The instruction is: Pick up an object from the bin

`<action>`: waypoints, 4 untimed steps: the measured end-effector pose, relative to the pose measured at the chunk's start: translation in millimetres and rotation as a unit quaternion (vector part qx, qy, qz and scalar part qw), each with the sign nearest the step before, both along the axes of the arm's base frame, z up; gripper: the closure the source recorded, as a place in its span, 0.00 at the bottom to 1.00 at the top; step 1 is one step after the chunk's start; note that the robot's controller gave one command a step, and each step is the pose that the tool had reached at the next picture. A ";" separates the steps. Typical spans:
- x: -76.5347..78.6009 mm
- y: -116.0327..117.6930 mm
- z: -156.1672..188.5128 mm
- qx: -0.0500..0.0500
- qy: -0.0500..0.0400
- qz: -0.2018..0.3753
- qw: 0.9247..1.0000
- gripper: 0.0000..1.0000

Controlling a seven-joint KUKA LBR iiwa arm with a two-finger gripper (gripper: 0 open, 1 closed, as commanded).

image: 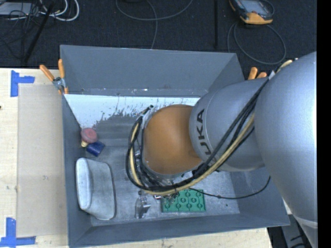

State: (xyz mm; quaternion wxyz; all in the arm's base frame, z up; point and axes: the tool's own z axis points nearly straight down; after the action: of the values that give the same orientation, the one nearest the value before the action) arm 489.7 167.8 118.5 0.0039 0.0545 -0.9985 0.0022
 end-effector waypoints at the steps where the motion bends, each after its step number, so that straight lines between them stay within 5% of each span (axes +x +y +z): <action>1: -15.2 32.6 105.3 0.004 -0.006 0.103 0.995 0.00; 2: -17.4 23.0 76.4 0.002 -0.001 0.118 0.993 0.00; 3: -19.8 65.5 65.0 0.004 -0.003 0.133 0.991 0.00; 4: 17.0 -31.3 -46.6 0.006 -0.004 0.274 0.962 0.00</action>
Offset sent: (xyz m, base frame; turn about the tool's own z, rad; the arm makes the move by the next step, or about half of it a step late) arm -0.0164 0.0316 0.1027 -0.2059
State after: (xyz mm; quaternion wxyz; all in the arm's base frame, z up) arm 506.7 136.5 71.9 -0.0011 0.3265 -0.9452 -0.0024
